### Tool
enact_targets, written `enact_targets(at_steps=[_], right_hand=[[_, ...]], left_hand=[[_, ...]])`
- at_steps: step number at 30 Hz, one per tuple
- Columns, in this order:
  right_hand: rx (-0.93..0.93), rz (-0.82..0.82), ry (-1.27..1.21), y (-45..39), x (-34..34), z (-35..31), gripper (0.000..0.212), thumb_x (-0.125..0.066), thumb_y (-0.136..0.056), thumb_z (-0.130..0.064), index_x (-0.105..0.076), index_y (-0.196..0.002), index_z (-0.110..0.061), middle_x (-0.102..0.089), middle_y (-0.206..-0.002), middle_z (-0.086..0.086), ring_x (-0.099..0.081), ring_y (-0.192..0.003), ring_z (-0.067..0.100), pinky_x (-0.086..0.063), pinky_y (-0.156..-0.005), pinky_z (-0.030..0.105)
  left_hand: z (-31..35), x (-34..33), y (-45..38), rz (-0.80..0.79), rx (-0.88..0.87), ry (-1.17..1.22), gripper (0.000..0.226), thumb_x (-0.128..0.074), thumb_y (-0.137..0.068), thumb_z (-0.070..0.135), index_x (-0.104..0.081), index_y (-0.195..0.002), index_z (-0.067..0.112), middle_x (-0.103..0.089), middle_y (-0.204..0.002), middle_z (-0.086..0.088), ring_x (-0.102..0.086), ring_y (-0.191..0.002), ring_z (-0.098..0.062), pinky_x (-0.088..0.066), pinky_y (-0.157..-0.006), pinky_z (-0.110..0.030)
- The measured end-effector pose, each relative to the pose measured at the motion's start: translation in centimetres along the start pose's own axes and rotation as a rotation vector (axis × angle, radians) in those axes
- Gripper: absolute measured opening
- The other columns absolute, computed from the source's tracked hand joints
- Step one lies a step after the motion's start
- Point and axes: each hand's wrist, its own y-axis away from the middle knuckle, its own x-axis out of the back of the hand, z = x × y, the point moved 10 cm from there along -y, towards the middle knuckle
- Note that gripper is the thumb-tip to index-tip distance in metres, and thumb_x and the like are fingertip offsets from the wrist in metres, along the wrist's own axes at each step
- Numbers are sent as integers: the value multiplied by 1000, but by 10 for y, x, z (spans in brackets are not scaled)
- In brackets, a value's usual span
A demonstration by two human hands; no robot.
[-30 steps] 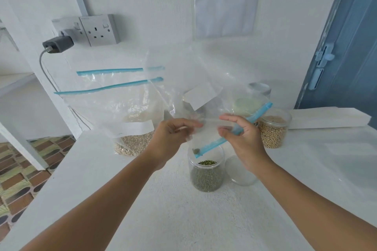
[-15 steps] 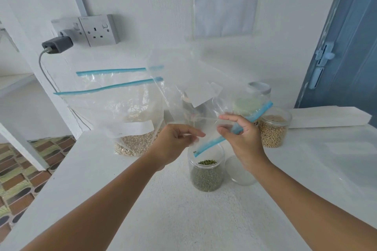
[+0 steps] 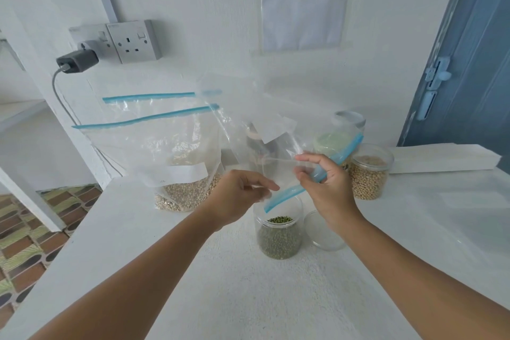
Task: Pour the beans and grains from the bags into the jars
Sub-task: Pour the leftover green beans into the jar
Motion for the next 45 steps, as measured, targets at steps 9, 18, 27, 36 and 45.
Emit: enact_targets(at_steps=[9,18,27,36,45], right_hand=[[-67,30,-33,1,5,7,28,-87,-82,-14,-79,-103,-30,-72,-118,-22,-62,-124,4,-46,-114,44],[-99,12,-23,2,4,10,19,-81,-90,-20,-78,-106,-31,-70,-122,-23,-60,-124,-3,-44,-114,32],[-389,100,-649,-13,-1,19,24,-64,-98,-2,-75,-117,-11,-72,-130,6,-75,-108,26,-61,-90,32],[-297,69,-518,-30,8,-26,37,-53,-100,10,-78,-109,-17,-73,-105,-2,-74,-83,21,-61,-93,39],[-221,-71,-365,-33,41,-83,45,-50,-93,11,-84,-93,-18,-76,-120,1,-53,-68,14,-53,-77,28]], left_hand=[[-1,1,1,-3,15,-54,23,-81,-89,8,-82,-102,26,-80,-95,11,-72,-80,-10,-60,-89,-25],[-4,0,5,21,42,127,18,-72,-97,11,-81,-110,20,-80,-106,-3,-75,-102,-29,-61,-97,-42],[4,6,26,-20,137,432,30,-63,-99,9,-70,-129,11,-75,-125,-11,-74,-112,-32,-60,-99,-43],[78,51,61,-404,218,174,52,-67,-90,32,-62,-139,49,-72,-129,-14,-74,-100,-48,-64,-86,-47],[186,67,16,-108,-133,-268,29,-70,-85,48,-79,-111,40,-76,-104,13,-71,-93,-19,-58,-89,-32]])
